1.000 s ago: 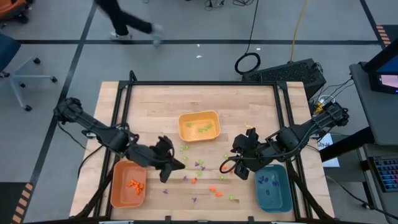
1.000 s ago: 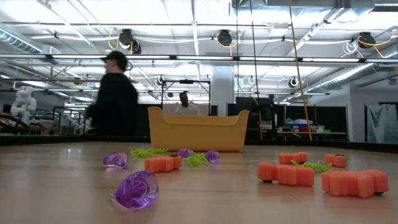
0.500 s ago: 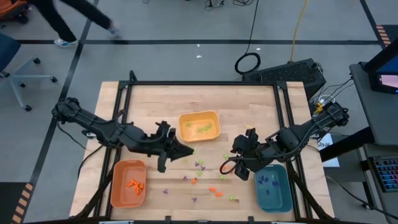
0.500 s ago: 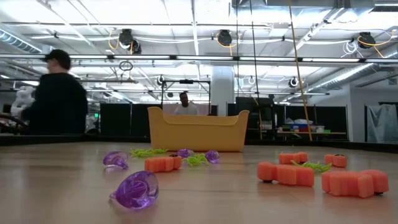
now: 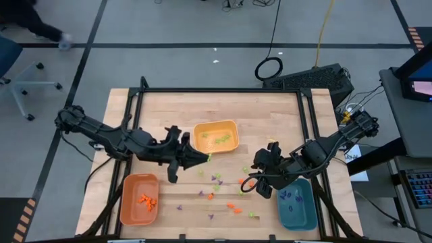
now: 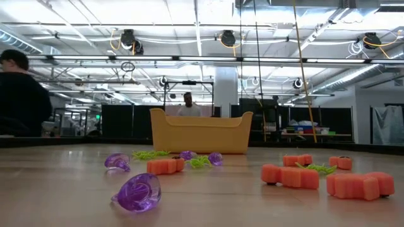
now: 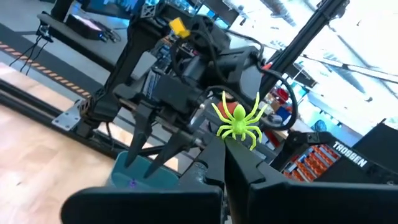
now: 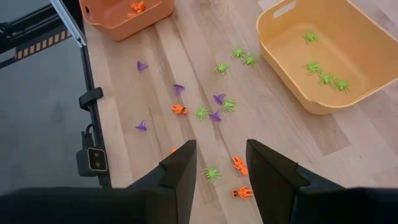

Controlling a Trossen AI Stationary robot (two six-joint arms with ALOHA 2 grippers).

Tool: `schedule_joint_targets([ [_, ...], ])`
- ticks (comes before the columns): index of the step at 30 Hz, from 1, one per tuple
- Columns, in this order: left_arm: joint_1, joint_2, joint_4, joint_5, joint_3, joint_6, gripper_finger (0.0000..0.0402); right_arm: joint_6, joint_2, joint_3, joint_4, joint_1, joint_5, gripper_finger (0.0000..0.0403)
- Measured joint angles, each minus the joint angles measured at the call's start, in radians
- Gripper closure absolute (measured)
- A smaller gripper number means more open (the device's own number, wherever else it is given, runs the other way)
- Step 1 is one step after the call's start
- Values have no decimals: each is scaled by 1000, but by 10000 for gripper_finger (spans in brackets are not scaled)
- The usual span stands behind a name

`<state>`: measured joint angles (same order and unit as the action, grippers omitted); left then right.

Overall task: Sort Halloween decoration
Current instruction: Put the green spider toy into the yellow bin

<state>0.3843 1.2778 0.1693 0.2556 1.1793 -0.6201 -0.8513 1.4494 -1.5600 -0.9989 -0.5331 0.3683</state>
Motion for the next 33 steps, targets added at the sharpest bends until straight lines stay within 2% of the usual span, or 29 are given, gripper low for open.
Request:
schedule_joint_targets([
  [4, 0, 0, 4, 0, 0, 10, 401, 0, 0, 0, 0, 0, 1, 277],
  [13, 0, 0, 5, -1, 0, 150, 402, 3, 0, 0, 0, 0, 1, 277],
  [28, 0, 0, 6, 5, 0, 689, 402, 0, 0, 0, 1, 0, -1, 277],
  [33, 0, 0, 6, 9, 0, 813, 402, 0, 0, 0, 8, 0, -2, 277],
])
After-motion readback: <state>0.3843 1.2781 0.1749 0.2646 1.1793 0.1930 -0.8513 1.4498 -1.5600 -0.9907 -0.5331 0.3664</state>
